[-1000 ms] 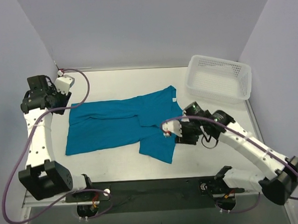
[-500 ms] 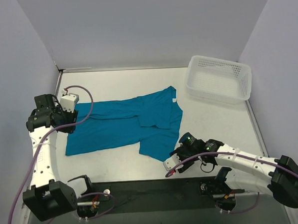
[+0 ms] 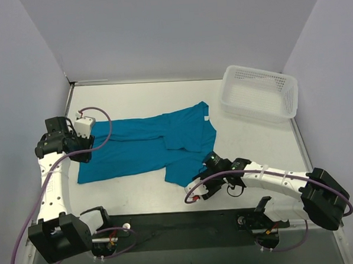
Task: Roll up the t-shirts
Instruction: Fold the T-shirt at the center of the board.
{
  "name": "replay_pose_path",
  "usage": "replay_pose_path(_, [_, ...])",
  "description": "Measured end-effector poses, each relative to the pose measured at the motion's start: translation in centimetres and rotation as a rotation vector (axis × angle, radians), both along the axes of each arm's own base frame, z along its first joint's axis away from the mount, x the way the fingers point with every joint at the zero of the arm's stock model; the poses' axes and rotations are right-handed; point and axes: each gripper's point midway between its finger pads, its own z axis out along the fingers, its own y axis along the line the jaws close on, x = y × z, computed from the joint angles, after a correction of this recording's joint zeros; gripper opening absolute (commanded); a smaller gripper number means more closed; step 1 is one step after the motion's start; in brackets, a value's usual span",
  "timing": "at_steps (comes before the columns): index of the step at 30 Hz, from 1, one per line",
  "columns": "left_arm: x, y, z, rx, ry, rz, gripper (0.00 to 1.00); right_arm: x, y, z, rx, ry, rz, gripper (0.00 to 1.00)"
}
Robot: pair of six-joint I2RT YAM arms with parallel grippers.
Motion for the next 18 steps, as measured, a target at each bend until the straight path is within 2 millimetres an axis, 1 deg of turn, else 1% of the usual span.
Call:
replay_pose_path(5, [0.3,0.2,-0.5,-0.003,0.018,0.009,0.49,-0.4,0.6,-0.5,-0.032,0.024,0.049,0.39])
replay_pose_path(8, [0.5,0.3,-0.8,-0.003,0.026,0.013,0.49,-0.9,0.6,-0.7,-0.049,0.028,0.084,0.39])
replay_pose_path(12, [0.7,0.3,-1.1,-0.005,0.034,0.015,0.49,-1.4,0.5,-1.2,-0.071,0.036,0.114,0.36])
replay_pose_path(15, [0.9,0.4,-1.3,-0.007,0.038,0.017,0.49,-1.2,0.9,-1.2,-0.077,0.034,0.131,0.34])
replay_pose_path(16, [1.0,0.4,-1.4,-0.007,0.038,0.017,0.49,-1.1,1.0,-1.2,-0.077,0.032,0.134,0.33])
replay_pose_path(17, [1.1,0.4,-1.4,-0.007,0.038,0.017,0.49,-1.1,1.1,-1.2,-0.076,0.029,0.138,0.19])
replay_pose_path(18, [1.1,0.4,-1.4,-0.007,0.038,0.017,0.49,-1.1,1.1,-1.2,-0.079,0.029,0.143,0.12])
